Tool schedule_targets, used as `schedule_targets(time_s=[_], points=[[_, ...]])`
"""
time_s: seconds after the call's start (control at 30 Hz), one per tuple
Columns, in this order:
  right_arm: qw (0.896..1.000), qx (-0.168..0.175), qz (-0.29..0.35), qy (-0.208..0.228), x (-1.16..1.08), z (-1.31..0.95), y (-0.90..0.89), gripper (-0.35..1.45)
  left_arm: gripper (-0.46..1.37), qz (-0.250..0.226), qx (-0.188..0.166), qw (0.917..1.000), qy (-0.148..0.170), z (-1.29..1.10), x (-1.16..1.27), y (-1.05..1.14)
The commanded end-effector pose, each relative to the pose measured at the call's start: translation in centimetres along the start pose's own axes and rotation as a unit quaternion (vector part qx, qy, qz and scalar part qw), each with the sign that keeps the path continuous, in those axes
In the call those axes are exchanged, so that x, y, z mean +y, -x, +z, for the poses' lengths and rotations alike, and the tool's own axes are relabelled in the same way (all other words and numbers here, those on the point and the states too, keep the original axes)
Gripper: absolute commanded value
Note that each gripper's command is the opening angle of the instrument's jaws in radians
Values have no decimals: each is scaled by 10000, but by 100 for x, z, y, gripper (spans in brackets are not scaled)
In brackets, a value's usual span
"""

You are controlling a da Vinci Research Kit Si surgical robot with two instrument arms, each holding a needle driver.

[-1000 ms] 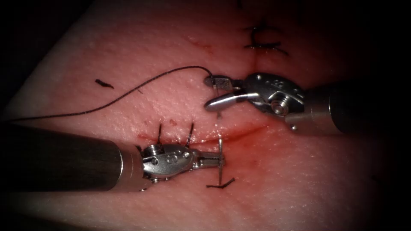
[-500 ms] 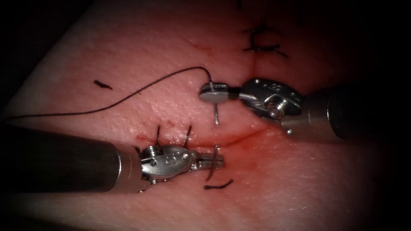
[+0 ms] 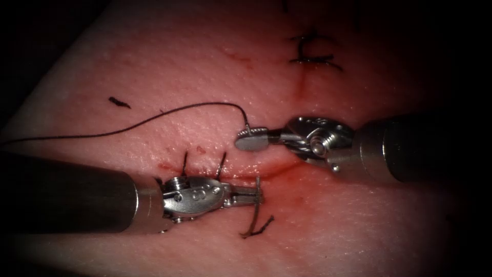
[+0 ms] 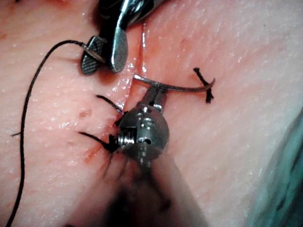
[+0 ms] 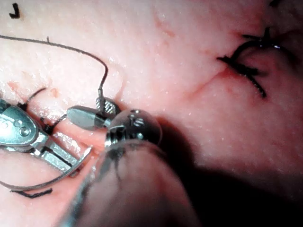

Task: Wound Closure
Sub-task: Use the right gripper to throw the needle through the skin above the incision, then use the left tool to pull the needle through the skin

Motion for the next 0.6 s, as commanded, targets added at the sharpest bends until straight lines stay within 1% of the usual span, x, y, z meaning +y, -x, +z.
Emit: schedule_targets(time_s=[0.03,0.07,0.1,0.13,0.2,0.23,0.27,0.33,0.4,0.43,0.47,0.6], points=[[9999,76,-121,38,3,-2,1,107,8,58,24,10000,-15,-4,1,-2],[9998,81,-147,47,5,-3,0,108,8,81,37,10000,-30,-5,2,-3],[9994,156,-304,70,15,-8,-5,113,16,170,49,9998,-18,-13,5,-8],[9989,194,-415,85,22,-11,-7,115,19,235,76,9997,-14,-19,8,-12],[9982,252,-525,145,30,-15,-9,119,27,337,116,9994,-12,-27,13,-20],[9982,258,-524,160,31,-16,-10,119,26,358,130,9993,-13,-29,14,-21],[9977,277,-581,207,34,-18,-11,119,27,406,184,9990,-20,-34,18,-27],[9975,278,-610,212,35,-19,-11,120,28,490,242,9985,-31,-38,20,-33],[9973,278,-640,212,35,-20,-11,120,32,603,354,9975,-57,-44,24,-42],[9973,277,-641,210,33,-20,-10,119,41,756,486,9959,-86,-48,26,-50],[9973,276,-642,210,33,-20,-10,119,43,777,501,9957,-88,-49,26,-51],[9971,275,-679,206,30,-19,-6,119,53,1108,666,9915,-145,-52,26,-65]])
